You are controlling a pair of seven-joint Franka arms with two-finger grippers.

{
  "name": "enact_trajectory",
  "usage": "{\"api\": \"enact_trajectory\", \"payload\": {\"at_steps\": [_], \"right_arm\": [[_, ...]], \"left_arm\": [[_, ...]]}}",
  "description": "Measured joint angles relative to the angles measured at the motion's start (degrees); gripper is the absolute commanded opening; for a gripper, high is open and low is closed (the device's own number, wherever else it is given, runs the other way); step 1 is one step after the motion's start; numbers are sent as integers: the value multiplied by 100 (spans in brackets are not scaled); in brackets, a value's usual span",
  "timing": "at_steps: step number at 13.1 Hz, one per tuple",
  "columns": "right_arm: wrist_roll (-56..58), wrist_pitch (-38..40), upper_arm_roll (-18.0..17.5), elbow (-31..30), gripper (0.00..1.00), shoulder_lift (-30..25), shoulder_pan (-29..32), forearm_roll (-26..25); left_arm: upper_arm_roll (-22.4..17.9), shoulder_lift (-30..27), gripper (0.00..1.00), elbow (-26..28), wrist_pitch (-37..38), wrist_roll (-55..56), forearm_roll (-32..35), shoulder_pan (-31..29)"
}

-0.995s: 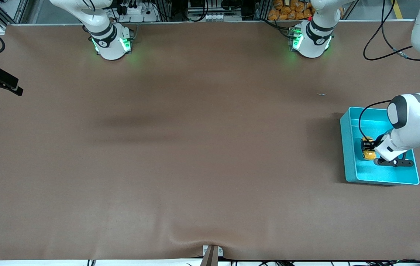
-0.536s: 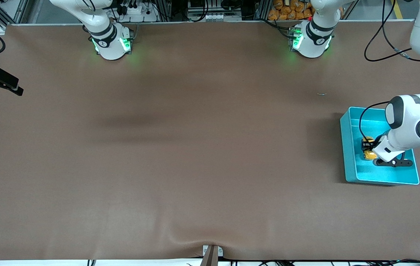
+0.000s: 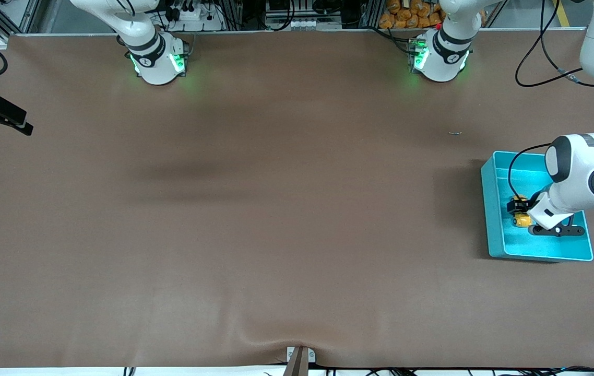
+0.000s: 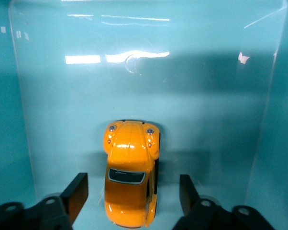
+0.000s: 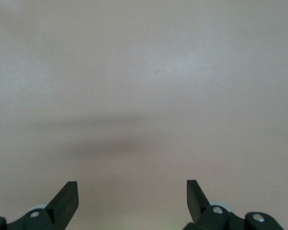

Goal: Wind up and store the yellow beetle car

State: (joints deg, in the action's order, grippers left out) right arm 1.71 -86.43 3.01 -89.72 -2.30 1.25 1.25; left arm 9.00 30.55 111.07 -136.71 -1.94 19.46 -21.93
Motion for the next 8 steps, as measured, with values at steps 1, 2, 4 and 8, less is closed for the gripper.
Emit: {"api": "enact_trajectory", "payload": {"at_steps": [1,2,4,8], "right_arm": [[0,0,0,0,100,0,0,0],[0,0,0,0,100,0,0,0],[0,0,0,0,100,0,0,0],[0,-1,0,0,100,0,0,0]], "left_arm": [[2,-2,100,-12,-15,6,0,0],[5,-11,100,-29,-31,8,0,0],[22,-95,100,-71,-35,36,0,0],[143,-670,100,-117,387,108,-4,-6]]}}
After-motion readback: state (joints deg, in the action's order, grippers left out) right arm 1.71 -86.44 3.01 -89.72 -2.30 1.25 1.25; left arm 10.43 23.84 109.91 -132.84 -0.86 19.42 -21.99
